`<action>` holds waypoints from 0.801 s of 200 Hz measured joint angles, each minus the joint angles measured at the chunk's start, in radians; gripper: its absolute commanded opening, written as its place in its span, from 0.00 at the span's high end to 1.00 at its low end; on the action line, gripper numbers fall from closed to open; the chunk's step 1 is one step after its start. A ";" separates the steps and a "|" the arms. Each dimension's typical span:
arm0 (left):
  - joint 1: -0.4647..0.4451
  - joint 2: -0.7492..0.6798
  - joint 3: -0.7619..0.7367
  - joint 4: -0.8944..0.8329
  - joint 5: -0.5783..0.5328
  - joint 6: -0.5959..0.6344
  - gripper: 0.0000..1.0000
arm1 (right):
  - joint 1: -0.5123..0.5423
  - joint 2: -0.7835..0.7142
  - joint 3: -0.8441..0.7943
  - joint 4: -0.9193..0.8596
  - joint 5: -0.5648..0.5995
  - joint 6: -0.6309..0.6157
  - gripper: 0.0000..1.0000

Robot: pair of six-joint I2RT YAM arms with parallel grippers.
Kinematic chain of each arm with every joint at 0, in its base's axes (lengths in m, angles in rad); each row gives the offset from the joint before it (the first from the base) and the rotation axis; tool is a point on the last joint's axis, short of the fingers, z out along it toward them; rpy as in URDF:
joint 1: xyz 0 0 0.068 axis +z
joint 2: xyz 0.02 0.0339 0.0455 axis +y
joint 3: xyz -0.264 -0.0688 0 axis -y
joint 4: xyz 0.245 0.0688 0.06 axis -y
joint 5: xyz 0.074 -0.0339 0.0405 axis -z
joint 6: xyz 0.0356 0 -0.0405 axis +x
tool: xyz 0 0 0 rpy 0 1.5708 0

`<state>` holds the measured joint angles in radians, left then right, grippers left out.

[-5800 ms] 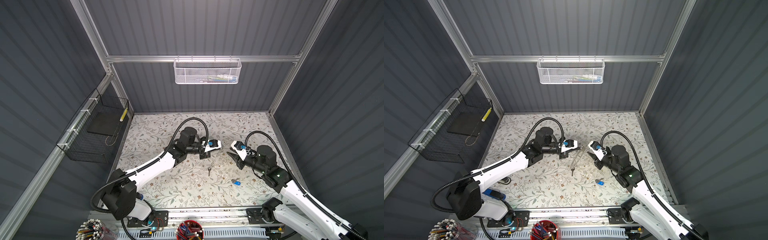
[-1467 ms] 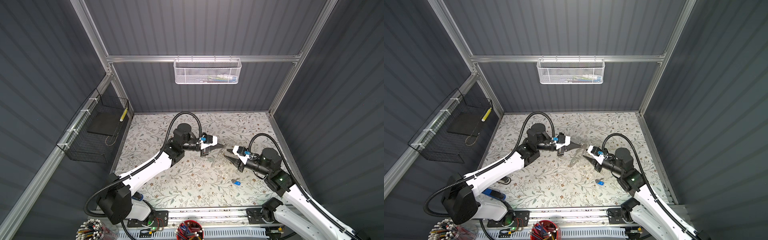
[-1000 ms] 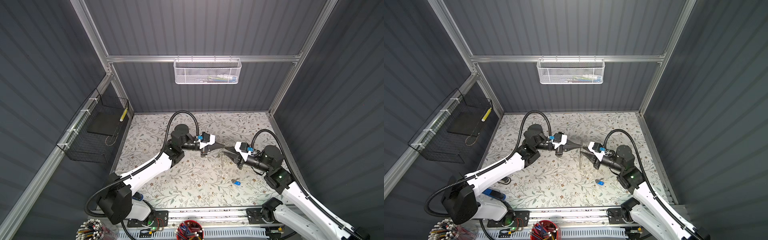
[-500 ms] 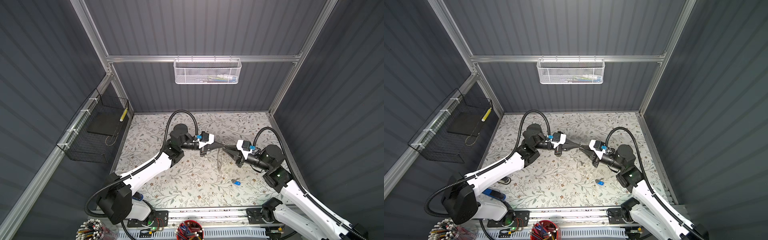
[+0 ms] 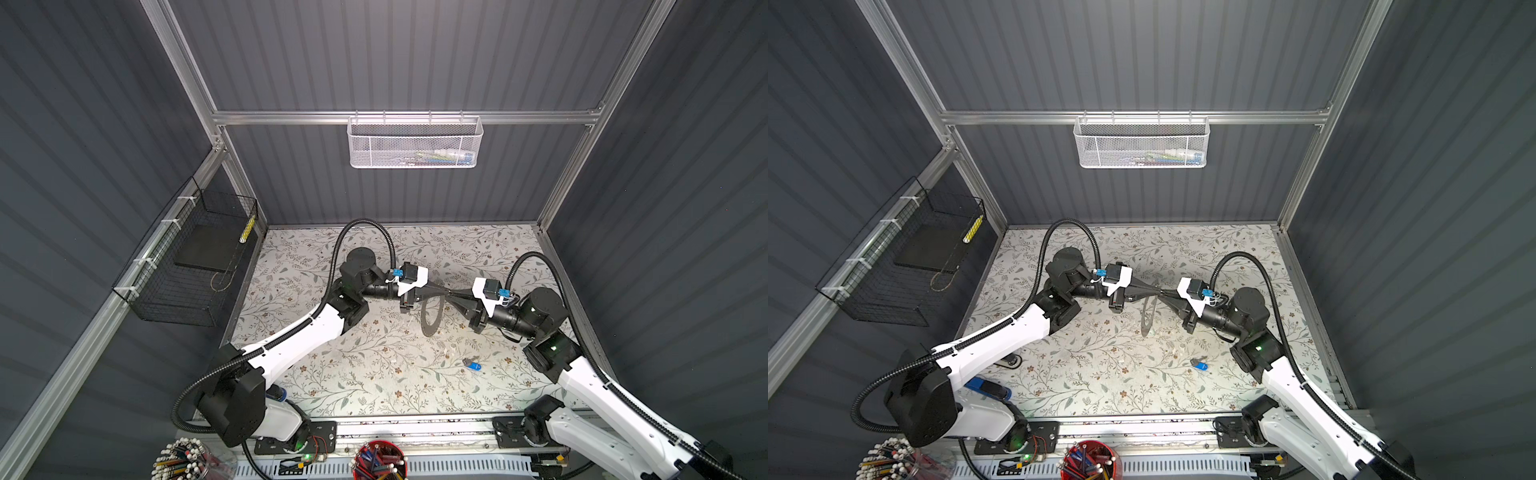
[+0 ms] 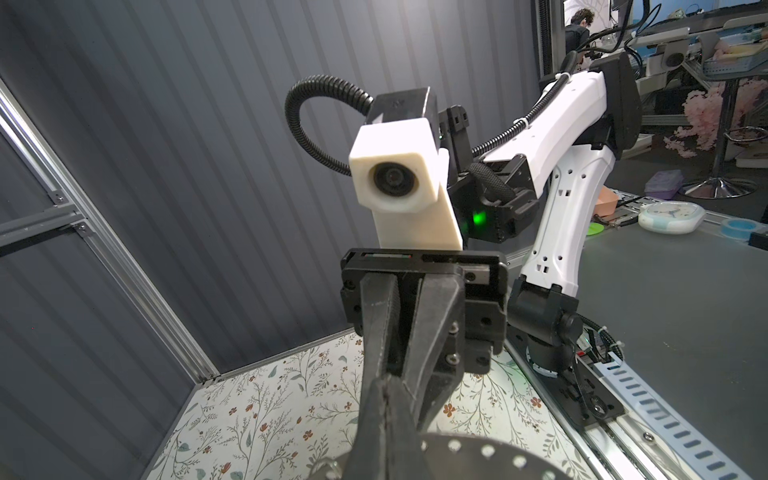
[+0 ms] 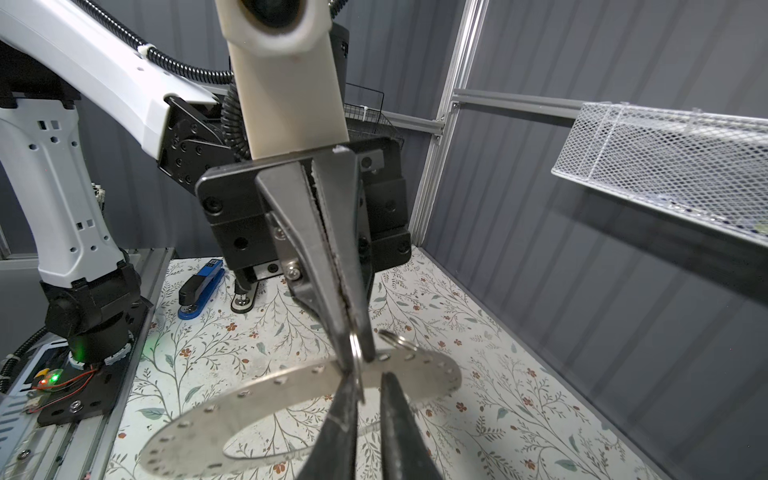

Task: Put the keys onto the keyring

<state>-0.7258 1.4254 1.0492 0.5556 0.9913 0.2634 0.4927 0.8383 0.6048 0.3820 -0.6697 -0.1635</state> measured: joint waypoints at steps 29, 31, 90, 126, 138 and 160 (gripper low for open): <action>0.000 0.000 0.000 0.010 0.002 -0.006 1.00 | -0.002 -0.013 0.000 0.009 0.003 0.004 0.78; 0.000 0.000 0.000 0.010 0.002 -0.006 1.00 | -0.002 -0.014 0.000 0.009 0.003 0.004 0.78; 0.001 0.000 0.000 0.007 0.002 -0.006 1.00 | -0.001 -0.026 0.000 0.014 0.002 0.007 0.88; 0.001 0.000 0.000 0.006 0.002 -0.002 1.00 | -0.001 -0.025 0.000 0.013 -0.013 0.008 0.98; 0.003 0.000 0.000 0.003 0.005 0.000 1.00 | -0.001 -0.023 0.000 0.011 -0.017 0.012 0.99; 0.006 -0.003 0.003 -0.049 -0.005 0.051 0.71 | -0.002 -0.016 0.013 -0.040 -0.019 -0.006 0.99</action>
<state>-0.7193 1.4227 1.0527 0.5064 0.9863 0.3141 0.4911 0.8219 0.6178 0.3424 -0.6884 -0.1696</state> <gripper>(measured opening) 0.209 0.047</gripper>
